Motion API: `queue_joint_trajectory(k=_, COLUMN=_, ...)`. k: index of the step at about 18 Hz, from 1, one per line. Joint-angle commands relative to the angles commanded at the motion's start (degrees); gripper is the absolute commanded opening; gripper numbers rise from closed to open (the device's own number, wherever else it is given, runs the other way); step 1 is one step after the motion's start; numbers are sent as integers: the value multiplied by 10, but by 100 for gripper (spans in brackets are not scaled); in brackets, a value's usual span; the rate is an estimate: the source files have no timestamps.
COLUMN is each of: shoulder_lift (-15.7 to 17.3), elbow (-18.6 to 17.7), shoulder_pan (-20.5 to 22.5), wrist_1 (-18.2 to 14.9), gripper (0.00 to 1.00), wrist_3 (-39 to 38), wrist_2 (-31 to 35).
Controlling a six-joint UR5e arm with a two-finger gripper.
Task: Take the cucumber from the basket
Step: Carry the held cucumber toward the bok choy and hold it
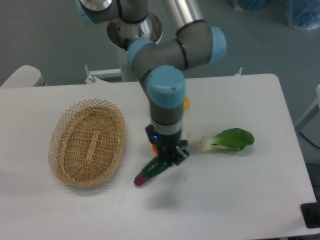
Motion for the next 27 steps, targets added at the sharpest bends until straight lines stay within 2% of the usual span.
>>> queue_joint_trajectory(k=5, shoulder_lift=-42, elbow=43, shoulder_pan=25, wrist_1=-1, gripper=25, wrist_3=25, wrist_2=0)
queue_joint_trajectory(k=8, shoulder_lift=-59, elbow=55, shoulder_pan=44, wrist_1=3, gripper=25, wrist_3=50, wrist_2=1)
queue_joint_trajectory(k=14, shoulder_lift=-62, elbow=60, shoulder_pan=46, wrist_1=3, gripper=25, wrist_3=92, wrist_2=38)
queue_joint_trajectory(k=27, shoulder_lift=-69, elbow=62, shoulder_pan=50, wrist_1=8, gripper=25, wrist_3=105, wrist_2=34)
